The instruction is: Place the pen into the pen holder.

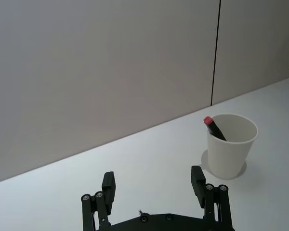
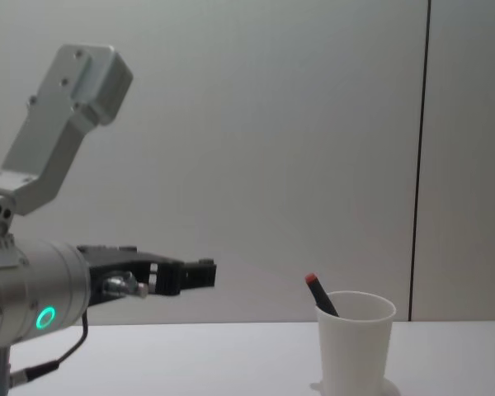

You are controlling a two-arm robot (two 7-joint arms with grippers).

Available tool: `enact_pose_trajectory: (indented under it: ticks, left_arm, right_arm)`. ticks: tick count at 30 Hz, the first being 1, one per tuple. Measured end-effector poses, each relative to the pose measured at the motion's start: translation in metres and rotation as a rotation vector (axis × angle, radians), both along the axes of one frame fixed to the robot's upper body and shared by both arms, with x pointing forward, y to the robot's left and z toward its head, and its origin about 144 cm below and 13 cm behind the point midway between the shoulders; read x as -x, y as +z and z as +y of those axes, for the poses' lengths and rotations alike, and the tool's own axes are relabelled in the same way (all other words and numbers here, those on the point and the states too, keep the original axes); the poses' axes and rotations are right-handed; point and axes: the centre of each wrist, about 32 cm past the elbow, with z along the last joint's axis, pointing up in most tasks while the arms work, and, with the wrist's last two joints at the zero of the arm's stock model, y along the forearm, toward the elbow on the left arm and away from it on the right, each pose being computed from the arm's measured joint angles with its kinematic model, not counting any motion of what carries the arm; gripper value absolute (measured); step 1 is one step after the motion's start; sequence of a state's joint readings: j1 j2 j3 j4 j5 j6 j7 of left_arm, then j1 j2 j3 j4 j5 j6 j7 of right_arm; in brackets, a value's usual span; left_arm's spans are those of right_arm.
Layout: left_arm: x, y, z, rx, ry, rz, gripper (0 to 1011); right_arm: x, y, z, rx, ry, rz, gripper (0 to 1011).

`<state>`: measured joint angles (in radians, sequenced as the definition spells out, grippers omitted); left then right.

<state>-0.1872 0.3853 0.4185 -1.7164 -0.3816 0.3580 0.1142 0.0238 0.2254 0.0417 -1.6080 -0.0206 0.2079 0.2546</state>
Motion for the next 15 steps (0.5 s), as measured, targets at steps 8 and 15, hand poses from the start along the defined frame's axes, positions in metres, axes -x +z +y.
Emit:
enact_pose_trajectory:
  ticks: [8, 15]
  left_arm:
    - [-0.0027, -0.0040, -0.0015, -0.009, 0.004, 0.106, 1000]
    - [-0.0064, -0.0101, -0.0035, -0.008, 0.015, 0.187, 1000]
  right_arm:
    - [0.0000, 0.0000, 0.0000, 0.000, 0.000, 0.000, 1002]
    - [0.0000, 0.0000, 0.0000, 0.000, 0.000, 0.000, 1002]
